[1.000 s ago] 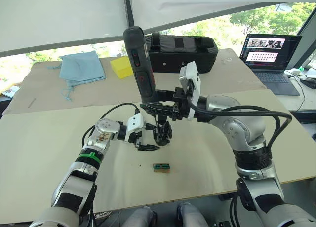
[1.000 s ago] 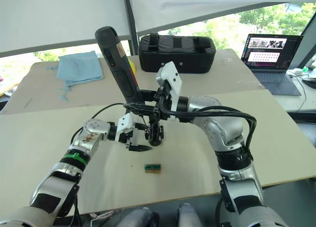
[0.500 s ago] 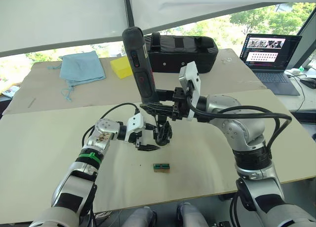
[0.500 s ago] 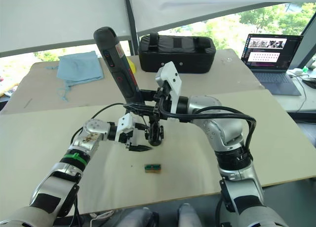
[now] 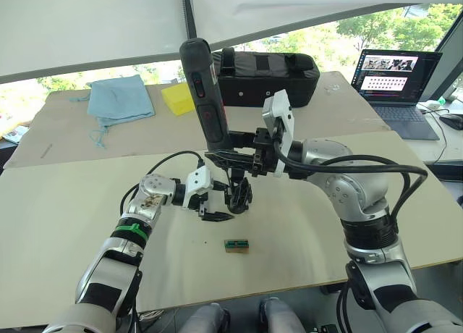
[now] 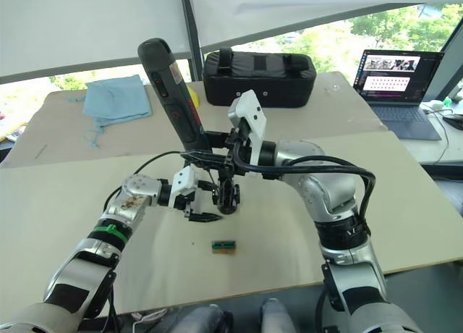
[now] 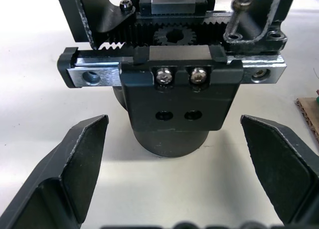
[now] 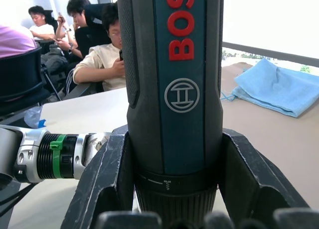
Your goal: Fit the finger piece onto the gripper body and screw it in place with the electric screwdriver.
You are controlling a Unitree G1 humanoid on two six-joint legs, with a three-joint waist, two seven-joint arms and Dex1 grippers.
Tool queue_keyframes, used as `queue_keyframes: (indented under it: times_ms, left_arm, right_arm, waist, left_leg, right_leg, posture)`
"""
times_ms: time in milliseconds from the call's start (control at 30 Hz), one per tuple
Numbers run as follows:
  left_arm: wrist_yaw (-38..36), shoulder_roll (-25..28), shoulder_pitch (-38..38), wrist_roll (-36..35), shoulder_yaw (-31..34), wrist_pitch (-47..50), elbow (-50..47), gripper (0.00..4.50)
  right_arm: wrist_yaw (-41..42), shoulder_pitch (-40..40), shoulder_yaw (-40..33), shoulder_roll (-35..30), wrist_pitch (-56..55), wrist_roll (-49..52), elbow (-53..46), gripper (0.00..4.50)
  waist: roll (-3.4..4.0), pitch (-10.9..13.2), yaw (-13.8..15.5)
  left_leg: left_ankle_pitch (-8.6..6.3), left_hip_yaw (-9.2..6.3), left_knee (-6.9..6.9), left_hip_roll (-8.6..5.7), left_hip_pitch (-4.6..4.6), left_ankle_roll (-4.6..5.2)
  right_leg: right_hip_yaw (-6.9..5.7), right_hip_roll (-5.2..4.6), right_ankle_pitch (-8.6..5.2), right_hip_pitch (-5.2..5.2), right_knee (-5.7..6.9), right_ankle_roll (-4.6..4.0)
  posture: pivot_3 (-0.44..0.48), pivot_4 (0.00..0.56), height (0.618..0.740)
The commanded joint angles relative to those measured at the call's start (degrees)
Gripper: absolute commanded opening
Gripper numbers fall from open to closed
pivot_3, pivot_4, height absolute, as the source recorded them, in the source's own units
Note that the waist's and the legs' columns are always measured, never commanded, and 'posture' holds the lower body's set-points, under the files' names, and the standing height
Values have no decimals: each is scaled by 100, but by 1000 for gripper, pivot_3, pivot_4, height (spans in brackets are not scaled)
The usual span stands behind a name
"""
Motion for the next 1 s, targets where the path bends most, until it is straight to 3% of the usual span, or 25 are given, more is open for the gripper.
queue_keyframes:
  times_ms: [33, 1000]
  left_arm:
    - [-4, 30, -25, -23, 84, -54, -151, 4500]
    - [-23, 48, -29, -37, 91, -25, -204, 4500]
  right_arm:
    - [-75, -207, -253, 34, 23, 248, -363, 1923]
    - [-2, -66, -152, -6, -189, 36, -240, 1923]
  waist:
    - [0, 0, 1]
    - [0, 0, 1]
  left_leg:
    - [0, 0, 0, 0, 0, 0]
    - [0, 0, 1, 0, 0, 0]
  right_leg:
    - [0, 0, 0, 0, 0, 0]
    - [0, 0, 0, 0, 0, 0]
  posture:
    - [0, 150, 740]
    - [0, 150, 740]
